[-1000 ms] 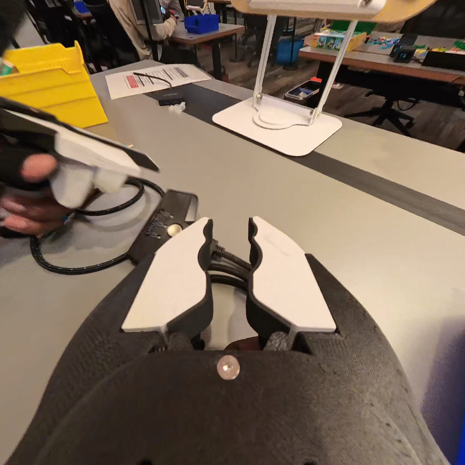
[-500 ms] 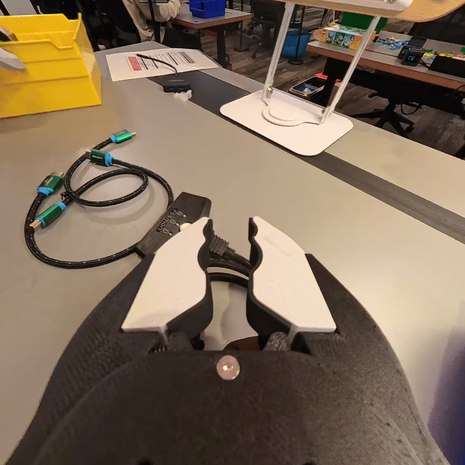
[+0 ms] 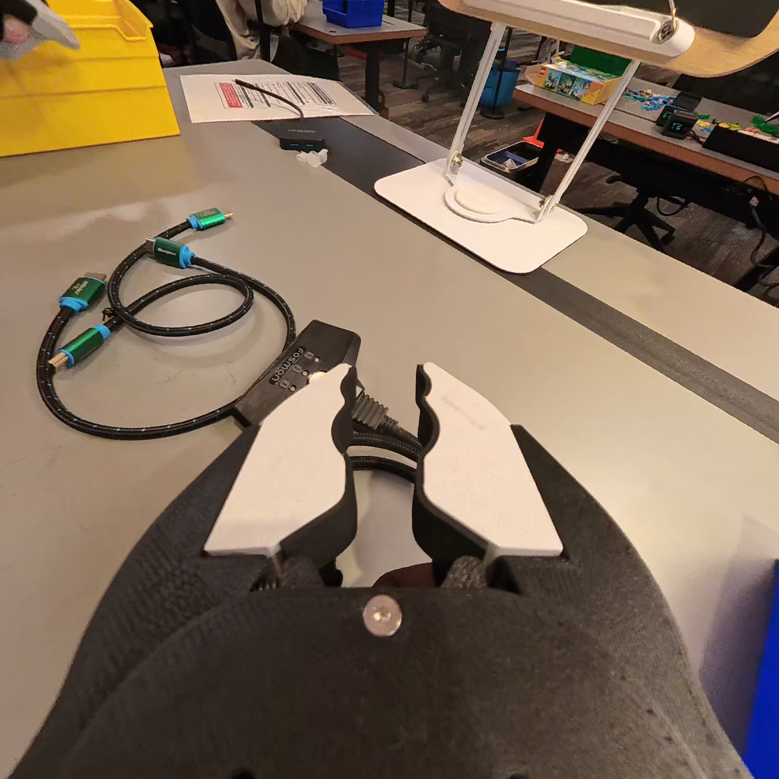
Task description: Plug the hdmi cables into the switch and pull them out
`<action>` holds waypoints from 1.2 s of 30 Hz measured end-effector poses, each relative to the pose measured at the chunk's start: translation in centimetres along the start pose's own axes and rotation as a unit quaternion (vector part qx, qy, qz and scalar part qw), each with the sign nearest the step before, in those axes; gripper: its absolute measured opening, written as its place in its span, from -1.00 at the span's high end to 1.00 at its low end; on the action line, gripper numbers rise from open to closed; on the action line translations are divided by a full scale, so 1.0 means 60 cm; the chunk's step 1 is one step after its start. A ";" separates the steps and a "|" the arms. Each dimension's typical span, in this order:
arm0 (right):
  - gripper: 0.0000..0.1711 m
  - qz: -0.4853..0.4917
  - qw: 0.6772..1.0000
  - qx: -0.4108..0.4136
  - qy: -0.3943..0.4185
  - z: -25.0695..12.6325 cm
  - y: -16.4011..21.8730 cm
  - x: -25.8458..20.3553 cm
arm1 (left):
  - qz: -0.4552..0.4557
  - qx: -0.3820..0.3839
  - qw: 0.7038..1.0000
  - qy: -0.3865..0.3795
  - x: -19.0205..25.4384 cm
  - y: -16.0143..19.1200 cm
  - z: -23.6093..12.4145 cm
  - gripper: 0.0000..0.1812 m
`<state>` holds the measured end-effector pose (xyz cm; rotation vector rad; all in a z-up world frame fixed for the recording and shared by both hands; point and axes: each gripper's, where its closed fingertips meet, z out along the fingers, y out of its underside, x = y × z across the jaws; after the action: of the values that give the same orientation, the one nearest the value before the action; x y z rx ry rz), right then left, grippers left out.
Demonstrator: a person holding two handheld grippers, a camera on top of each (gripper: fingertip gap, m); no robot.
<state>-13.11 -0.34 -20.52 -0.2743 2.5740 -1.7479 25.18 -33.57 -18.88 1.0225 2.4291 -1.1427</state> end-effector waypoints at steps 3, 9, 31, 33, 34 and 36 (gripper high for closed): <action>0.69 -0.004 1.000 -0.001 0.000 -0.001 -0.002 -0.001 | 0.029 0.110 0.993 0.028 0.054 -0.063 -0.047 0.51; 0.67 -0.036 0.999 -0.007 -0.012 0.001 -0.004 -0.023 | -0.008 0.236 0.951 0.197 0.221 -0.128 -0.064 0.50; 0.38 -0.288 0.912 -0.142 -0.255 0.149 0.014 -0.277 | -0.061 0.148 0.917 0.365 0.348 -0.056 -0.032 0.50; 0.39 -0.314 0.903 -0.156 -0.249 0.158 0.029 -0.280 | -0.065 0.141 0.914 0.376 0.350 -0.055 -0.031 0.50; 0.42 -0.325 0.899 -0.163 -0.244 0.162 0.035 -0.280 | -0.067 0.139 0.912 0.381 0.350 -0.055 -0.031 0.50; 0.51 -0.321 0.902 -0.159 -0.242 0.170 0.035 -0.287 | -0.073 0.136 0.908 0.390 0.350 -0.054 -0.032 0.50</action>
<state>4.74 -6.29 -27.69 -1.4971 2.4960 -1.1056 7.98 -23.34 -26.35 1.6669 3.0394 -1.3310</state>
